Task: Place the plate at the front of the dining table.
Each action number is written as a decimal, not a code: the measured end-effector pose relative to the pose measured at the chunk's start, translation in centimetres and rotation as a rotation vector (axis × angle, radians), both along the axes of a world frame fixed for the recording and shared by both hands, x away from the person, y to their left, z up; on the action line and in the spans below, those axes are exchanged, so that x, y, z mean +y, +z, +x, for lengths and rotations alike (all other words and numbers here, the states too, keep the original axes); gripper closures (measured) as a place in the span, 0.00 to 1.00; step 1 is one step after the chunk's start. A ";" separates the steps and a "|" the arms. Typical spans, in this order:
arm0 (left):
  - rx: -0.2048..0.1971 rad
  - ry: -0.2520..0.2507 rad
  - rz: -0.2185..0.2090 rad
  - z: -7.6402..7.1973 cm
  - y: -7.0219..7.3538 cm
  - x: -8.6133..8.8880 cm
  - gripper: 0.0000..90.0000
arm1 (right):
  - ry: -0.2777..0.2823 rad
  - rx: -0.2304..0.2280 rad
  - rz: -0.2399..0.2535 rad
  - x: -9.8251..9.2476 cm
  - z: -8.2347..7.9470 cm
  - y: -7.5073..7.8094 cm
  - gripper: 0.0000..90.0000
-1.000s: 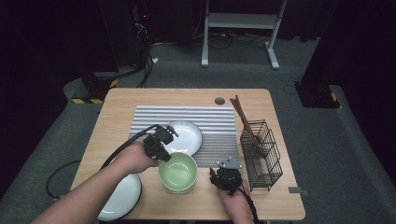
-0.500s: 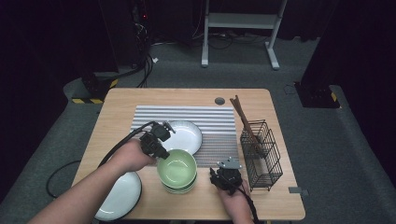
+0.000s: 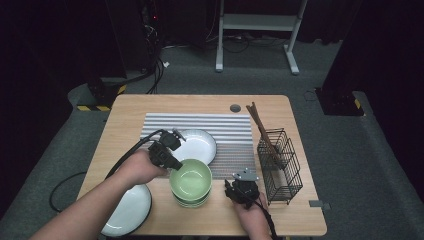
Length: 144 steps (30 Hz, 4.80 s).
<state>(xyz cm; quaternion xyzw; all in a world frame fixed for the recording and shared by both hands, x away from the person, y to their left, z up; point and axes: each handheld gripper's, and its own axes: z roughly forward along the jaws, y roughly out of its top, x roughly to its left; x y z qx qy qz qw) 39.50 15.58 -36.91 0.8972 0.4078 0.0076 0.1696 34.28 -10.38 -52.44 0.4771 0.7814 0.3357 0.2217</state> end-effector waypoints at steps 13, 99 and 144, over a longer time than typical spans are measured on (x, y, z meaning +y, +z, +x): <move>-0.005 0.007 -0.019 0.0 0.4 0.6 0.95 | -0.001 -0.001 -0.001 0.0 0.0 0.0 0.47; -0.068 0.250 -0.141 5.8 1.1 3.1 0.95 | 0.000 -0.001 -0.003 0.1 0.1 0.0 0.47; -0.038 0.326 -0.132 9.3 -2.0 2.8 0.94 | 0.000 -0.001 -0.003 0.1 0.1 0.0 0.47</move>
